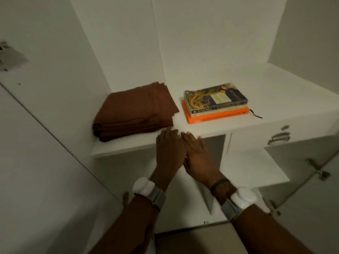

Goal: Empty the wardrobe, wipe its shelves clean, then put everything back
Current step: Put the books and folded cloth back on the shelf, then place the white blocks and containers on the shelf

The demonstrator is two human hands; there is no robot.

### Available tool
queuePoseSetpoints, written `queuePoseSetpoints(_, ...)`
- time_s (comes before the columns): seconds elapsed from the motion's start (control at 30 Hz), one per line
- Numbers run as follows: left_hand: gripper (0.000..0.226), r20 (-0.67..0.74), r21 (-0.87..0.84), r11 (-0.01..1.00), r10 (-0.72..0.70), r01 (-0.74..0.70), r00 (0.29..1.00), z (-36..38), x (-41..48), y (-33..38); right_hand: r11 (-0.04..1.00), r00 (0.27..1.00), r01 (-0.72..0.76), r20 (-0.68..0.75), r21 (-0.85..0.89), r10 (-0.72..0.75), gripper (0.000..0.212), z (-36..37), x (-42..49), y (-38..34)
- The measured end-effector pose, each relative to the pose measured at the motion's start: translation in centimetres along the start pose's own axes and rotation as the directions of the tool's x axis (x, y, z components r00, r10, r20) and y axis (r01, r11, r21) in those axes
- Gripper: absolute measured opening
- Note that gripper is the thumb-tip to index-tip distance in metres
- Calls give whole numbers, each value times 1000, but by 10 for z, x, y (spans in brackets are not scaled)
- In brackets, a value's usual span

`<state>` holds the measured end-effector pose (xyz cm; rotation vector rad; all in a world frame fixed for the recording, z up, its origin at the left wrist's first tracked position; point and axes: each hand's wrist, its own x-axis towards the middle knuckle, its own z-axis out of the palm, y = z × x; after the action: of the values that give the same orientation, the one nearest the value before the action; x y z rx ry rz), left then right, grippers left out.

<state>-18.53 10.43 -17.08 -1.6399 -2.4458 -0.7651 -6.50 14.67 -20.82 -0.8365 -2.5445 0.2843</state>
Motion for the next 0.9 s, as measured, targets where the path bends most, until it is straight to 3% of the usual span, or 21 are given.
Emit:
queuePoseSetpoints(0.1, 39, -21, -23, 983, 181, -182, 983, 34, -55, 50, 963, 964, -265, 16, 44, 265, 56, -12, -87, 41)
queuePoseSetpoints(0.17, 37, 71, -60, 967, 251, -247, 965, 61, -90, 83, 877, 876, -480, 66, 21, 478, 55, -19, -153, 75)
queuePoseSetpoints(0.27, 31, 318, -154, 930, 367, -335, 874, 105, -163, 166, 676, 669, -737, 116, -32, 735, 53, -47, -304, 128)
queuePoseSetpoints(0.43, 19, 668, -194, 870, 456, -454, 588, 163, -297, 312, 321, 306, -946, 195, -49, 932, 44, -109, -555, 161)
queuePoseSetpoints(0.63, 27, 812, -309, 729, 537, -611, 230, 219, -470, 461, -211, -199, -975, 150, 65, 968, 41, -176, -817, 134)
queuePoseSetpoints(0.77, 29, 821, -432, 562, 568, -705, -51, 227, -553, 548, -456, -450, -861, 78, 227, 890, 31, -200, -929, 110)
queuePoseSetpoints(0.9, 28, 779, -553, 417, 565, -721, -271, 246, -621, 613, -603, -620, -715, 76, 353, 781, 29, -209, -996, 90)
